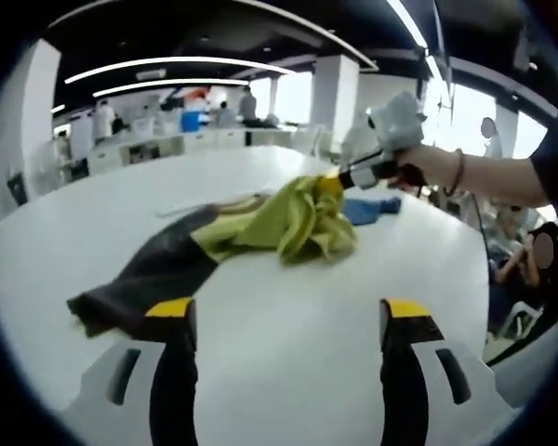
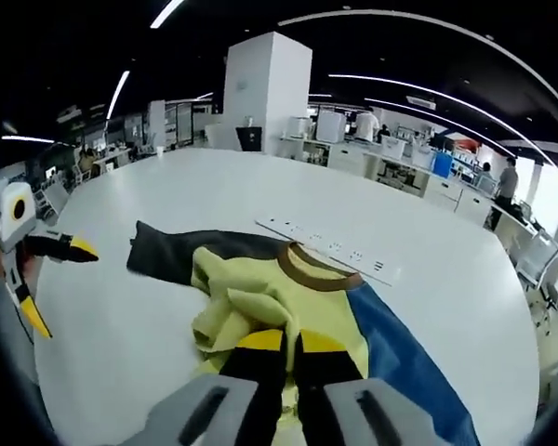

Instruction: Fold the garment on the visible template until the final outline fits inside the template.

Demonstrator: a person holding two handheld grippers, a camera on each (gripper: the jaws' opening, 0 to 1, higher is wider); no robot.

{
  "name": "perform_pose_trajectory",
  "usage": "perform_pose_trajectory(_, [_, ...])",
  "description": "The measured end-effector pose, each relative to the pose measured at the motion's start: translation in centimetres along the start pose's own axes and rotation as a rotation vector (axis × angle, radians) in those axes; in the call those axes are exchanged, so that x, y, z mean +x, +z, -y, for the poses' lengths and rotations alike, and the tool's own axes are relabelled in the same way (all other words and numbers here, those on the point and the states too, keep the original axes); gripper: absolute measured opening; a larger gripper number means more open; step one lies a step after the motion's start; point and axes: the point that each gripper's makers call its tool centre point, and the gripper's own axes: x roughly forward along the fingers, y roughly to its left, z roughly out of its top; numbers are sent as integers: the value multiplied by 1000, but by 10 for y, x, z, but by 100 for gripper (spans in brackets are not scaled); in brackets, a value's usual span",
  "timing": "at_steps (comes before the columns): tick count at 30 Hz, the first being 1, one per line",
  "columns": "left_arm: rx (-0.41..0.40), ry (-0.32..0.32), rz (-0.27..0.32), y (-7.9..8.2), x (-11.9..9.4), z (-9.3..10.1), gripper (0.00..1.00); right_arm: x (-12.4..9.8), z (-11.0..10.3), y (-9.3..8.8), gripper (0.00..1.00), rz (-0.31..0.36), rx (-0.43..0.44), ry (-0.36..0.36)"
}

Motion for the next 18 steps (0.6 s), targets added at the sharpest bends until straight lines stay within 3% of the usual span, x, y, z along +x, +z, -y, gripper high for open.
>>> perform_pose_trajectory(18, [-26, 19, 15, 3, 10, -12, 73, 27, 15, -31, 0, -86, 46, -29])
